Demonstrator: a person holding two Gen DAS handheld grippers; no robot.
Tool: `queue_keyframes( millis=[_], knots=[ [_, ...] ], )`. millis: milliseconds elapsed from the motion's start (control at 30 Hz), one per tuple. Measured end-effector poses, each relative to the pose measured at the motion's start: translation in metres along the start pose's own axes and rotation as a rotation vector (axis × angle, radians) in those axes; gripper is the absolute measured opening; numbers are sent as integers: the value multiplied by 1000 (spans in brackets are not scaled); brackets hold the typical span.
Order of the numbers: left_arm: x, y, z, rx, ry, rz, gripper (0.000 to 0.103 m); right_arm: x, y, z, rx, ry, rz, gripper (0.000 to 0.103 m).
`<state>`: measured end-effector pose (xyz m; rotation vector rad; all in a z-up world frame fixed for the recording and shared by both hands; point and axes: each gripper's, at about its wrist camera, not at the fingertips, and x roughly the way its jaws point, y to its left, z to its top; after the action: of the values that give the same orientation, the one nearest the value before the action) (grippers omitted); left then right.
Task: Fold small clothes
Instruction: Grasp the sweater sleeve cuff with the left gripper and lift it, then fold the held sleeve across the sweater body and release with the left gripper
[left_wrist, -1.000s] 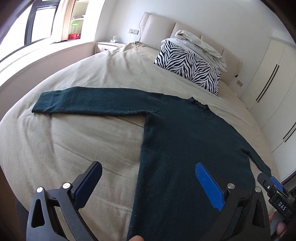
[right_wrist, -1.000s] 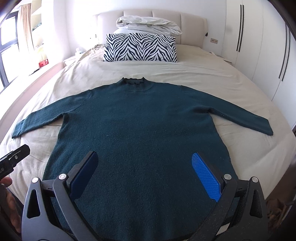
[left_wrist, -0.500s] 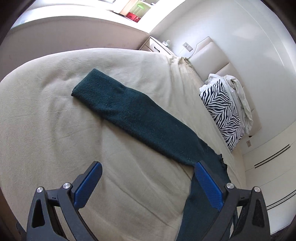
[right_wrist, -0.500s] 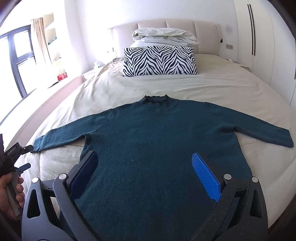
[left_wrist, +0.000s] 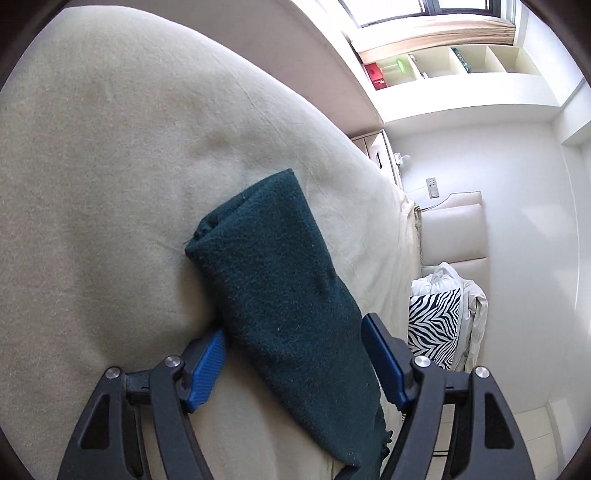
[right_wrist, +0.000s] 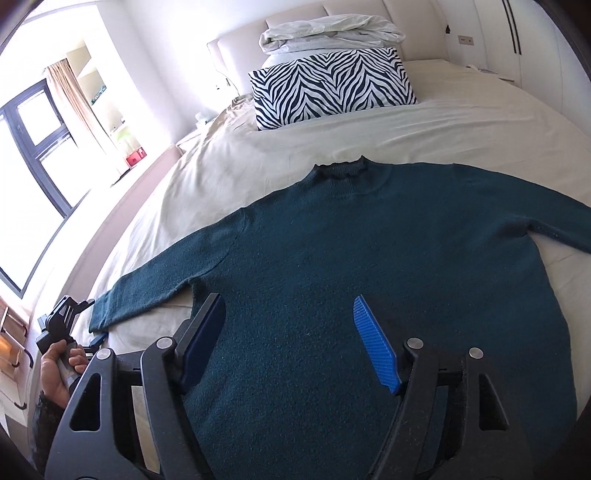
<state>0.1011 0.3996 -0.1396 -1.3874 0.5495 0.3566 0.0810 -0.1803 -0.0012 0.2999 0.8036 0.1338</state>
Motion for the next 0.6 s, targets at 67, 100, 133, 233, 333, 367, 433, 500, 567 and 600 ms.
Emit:
queue_keyframes(
  millis=[67, 100, 133, 233, 333, 367, 433, 500, 567, 600],
  knots=[
    [6, -6, 7, 4, -13, 16, 41, 2, -7, 0, 21, -1, 9, 69],
    [13, -12, 9, 25, -2, 32, 9, 3, -11, 0, 29, -1, 12, 69],
    [19, -20, 9, 52, 10, 49, 7, 3, -16, 0, 37, 1, 13, 68],
    [24, -68, -10, 259, 3, 72, 7, 0, -35, -1, 68, 2, 14, 66],
    [33, -139, -66, 557, 35, 42, 8, 1, -58, 1, 118, 1, 17, 64],
    [38, -162, -91, 656, 44, 33, 8, 1, -67, 2, 136, 0, 18, 63],
    [47, -203, -155, 861, 73, 17, 8, -1, -85, 4, 168, -7, 17, 63],
    [62, -227, -227, 1057, 107, 19, 8, -2, -105, 7, 202, -11, 23, 63],
    [78, -233, -303, 1260, 140, 20, 9, 0, -126, 10, 244, -4, 32, 63],
    [84, -226, -339, 1349, 154, 22, 11, 3, -137, 11, 267, 3, 44, 63]
  ],
)
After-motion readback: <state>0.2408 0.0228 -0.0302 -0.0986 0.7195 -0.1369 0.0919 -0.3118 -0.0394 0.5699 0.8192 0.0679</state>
